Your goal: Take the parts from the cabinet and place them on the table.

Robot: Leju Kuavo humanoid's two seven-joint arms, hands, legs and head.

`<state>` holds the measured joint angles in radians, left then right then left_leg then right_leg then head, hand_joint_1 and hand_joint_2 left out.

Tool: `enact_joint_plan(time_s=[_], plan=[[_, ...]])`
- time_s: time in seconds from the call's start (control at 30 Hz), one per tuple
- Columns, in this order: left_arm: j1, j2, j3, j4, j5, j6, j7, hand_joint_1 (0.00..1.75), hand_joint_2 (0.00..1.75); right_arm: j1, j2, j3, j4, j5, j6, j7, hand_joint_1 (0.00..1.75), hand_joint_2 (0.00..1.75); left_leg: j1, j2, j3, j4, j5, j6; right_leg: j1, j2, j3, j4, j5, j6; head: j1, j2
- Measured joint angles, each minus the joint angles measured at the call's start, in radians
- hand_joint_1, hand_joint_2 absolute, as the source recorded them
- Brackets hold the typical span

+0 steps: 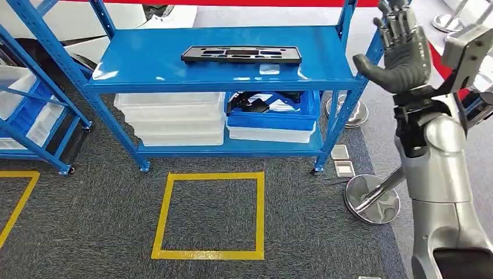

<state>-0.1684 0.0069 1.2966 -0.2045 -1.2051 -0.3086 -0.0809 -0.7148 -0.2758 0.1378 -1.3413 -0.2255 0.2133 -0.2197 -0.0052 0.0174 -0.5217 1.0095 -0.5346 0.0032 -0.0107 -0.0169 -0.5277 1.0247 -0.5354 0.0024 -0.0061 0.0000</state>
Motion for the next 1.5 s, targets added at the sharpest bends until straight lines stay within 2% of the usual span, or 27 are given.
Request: enact_joint_plan(time_s=[0.2,0.33,0.5,0.87,0.9,0.97,1.0,1.03,1.07,1.13,1.17,1.2,1.23,1.27,1.3,1.33,1.37,1.4,1.43,1.47,1.5], plan=[[0.000,0.000,0.001,0.001,-0.001,-0.002,0.000,0.00,0.00,-0.001,0.017,0.023,-0.004,-0.023,0.022,0.002,0.00,1.75,0.000,0.000,0.000,0.000,0.000,0.000,0.000,0.000,0.000,0.000,0.000,0.000,0.000,0.000],[0.001,0.000,0.010,0.006,-0.002,-0.003,0.000,0.00,0.00,-0.005,0.068,0.089,-0.012,-0.049,0.035,0.013,0.00,1.75,0.000,0.001,0.000,0.001,0.000,0.000,0.000,0.001,0.000,0.000,0.000,0.000,0.002,0.000],[-0.001,0.000,0.013,0.008,-0.002,-0.020,0.000,0.00,0.00,0.022,0.098,0.120,-0.013,-0.057,0.007,0.024,0.00,1.75,0.000,0.001,0.000,0.002,0.000,0.000,0.000,0.002,0.000,0.000,0.000,0.000,0.002,0.000],[-0.007,0.000,0.015,0.012,-0.012,-0.035,0.000,0.00,0.00,0.122,0.103,0.126,-0.083,-0.058,-0.056,0.090,0.00,1.75,0.000,0.002,0.000,0.002,0.000,0.000,0.000,0.004,-0.001,0.000,0.000,0.000,0.002,0.000],[-0.007,0.001,0.015,0.013,-0.013,-0.035,0.000,0.00,0.00,0.130,0.103,0.126,-0.092,-0.058,-0.060,0.094,0.00,1.75,-0.005,0.002,-0.003,0.013,-0.003,0.005,-0.005,0.004,-0.001,-0.005,0.005,0.008,0.002,0.000],[-0.008,0.002,0.015,0.013,-0.013,-0.036,0.000,0.00,0.00,0.142,0.103,0.126,-0.106,-0.058,-0.063,0.098,0.00,1.75,-0.005,0.002,-0.003,0.009,-0.003,0.008,-0.006,0.005,-0.002,-0.008,0.007,0.012,-0.006,0.000],[-0.010,0.002,0.015,0.013,-0.013,-0.036,0.000,0.00,0.00,0.146,0.103,0.125,-0.116,-0.058,-0.064,0.099,0.00,1.75,-0.004,0.004,0.001,-0.006,0.002,0.015,-0.004,0.005,0.002,-0.013,0.010,0.016,-0.010,0.000],[-0.012,0.002,0.015,0.014,-0.013,-0.037,0.000,0.00,0.00,0.149,0.101,0.124,-0.125,-0.056,-0.068,0.099,0.00,1.75,0.015,0.012,0.025,-0.033,0.017,0.020,-0.003,0.007,0.003,-0.008,0.001,0.018,-0.009,0.000],[-0.013,0.002,0.015,0.014,-0.013,-0.038,0.000,0.00,0.00,0.149,0.100,0.122,-0.129,-0.056,-0.068,0.099,0.00,1.75,0.014,0.015,0.033,-0.048,0.021,0.022,-0.001,0.011,-0.006,0.013,-0.007,0.021,-0.005,0.000],[-0.017,0.002,0.015,0.015,-0.013,-0.038,0.000,0.00,0.00,0.154,0.100,0.122,-0.134,-0.055,-0.069,0.102,0.00,1.75,0.019,0.018,0.035,-0.052,0.024,0.025,-0.005,0.015,-0.082,0.145,-0.062,0.028,0.004,0.000],[-0.018,0.002,0.015,0.015,-0.013,-0.038,0.000,0.00,0.00,0.164,0.098,0.122,-0.137,-0.053,-0.069,0.103,0.00,1.75,0.021,0.018,0.036,-0.052,0.022,0.024,-0.009,0.014,-0.127,0.219,-0.080,0.034,0.009,0.000],[-0.018,0.002,0.015,0.016,-0.013,-0.038,0.000,0.00,0.00,0.173,0.098,0.122,-0.138,-0.052,-0.069,0.104,0.00,1.75,0.024,0.018,0.038,-0.051,0.019,0.021,-0.014,0.014,-0.163,0.266,-0.079,0.038,0.011,0.000],[-0.017,0.002,0.015,0.016,-0.013,-0.038,0.000,0.00,0.00,0.178,0.097,0.122,-0.138,-0.050,-0.069,0.105,0.00,1.75,0.029,0.018,0.041,-0.048,0.014,0.015,-0.019,0.014,-0.177,0.264,-0.052,0.044,0.014,0.000],[-0.017,0.002,0.015,0.016,-0.013,-0.038,0.000,0.00,0.00,0.179,0.097,0.122,-0.138,-0.049,-0.069,0.105,0.00,1.75,0.034,0.018,0.044,-0.044,0.008,0.008,-0.024,0.014,-0.170,0.222,-0.009,0.050,0.018,0.000],[-0.017,0.002,0.015,0.017,-0.012,-0.038,0.000,0.00,0.00,0.179,0.097,0.122,-0.142,-0.048,-0.069,0.105,0.00,1.75,0.043,0.018,0.049,-0.034,-0.004,-0.002,-0.030,0.012,-0.143,0.140,0.057,0.058,0.021,0.000],[-0.018,0.002,0.015,0.018,-0.012,-0.039,0.000,0.00,0.00,0.179,0.097,0.122,-0.143,-0.047,-0.068,0.105,0.00,1.75,0.048,0.018,0.052,-0.021,-0.018,-0.013,-0.035,0.005,-0.116,0.057,0.109,0.066,0.024,0.000],[-0.019,0.007,0.015,0.017,-0.012,-0.039,0.000,0.00,0.00,0.181,0.097,0.122,-0.142,-0.046,-0.068,0.104,0.00,1.75,0.047,0.017,0.044,-0.013,-0.029,-0.025,-0.026,-0.001,-0.115,0.062,0.079,0.077,0.033,0.000],[-0.021,0.007,0.015,0.019,-0.013,-0.040,0.001,0.00,0.00,0.181,0.097,0.122,-0.144,-0.045,-0.065,0.103,0.00,1.75,0.038,0.017,0.037,0.006,-0.037,-0.037,-0.028,0.001,-0.108,0.033,0.072,0.061,0.047,0.000],[-0.022,0.006,0.015,0.019,-0.013,-0.040,0.001,0.00,0.00,0.186,0.097,0.122,-0.144,-0.044,-0.064,0.102,0.00,1.75,0.039,0.017,0.034,0.003,-0.034,-0.039,-0.025,0.004,-0.118,0.046,0.068,0.045,0.036,0.000],[-0.021,0.005,0.015,0.021,-0.013,-0.040,0.001,0.00,0.00,0.188,0.097,0.122,-0.144,-0.044,-0.062,0.100,0.00,1.75,0.039,0.020,0.035,-0.001,-0.033,-0.042,-0.021,0.006,-0.122,0.050,0.061,0.034,0.022,0.000],[-0.022,0.005,0.015,0.021,-0.013,-0.040,0.002,0.00,0.00,0.187,0.096,0.121,-0.145,-0.044,-0.062,0.099,0.00,1.75,0.041,0.023,0.038,-0.004,-0.034,-0.045,-0.021,0.010,-0.122,0.050,0.059,0.025,0.021,0.000]])
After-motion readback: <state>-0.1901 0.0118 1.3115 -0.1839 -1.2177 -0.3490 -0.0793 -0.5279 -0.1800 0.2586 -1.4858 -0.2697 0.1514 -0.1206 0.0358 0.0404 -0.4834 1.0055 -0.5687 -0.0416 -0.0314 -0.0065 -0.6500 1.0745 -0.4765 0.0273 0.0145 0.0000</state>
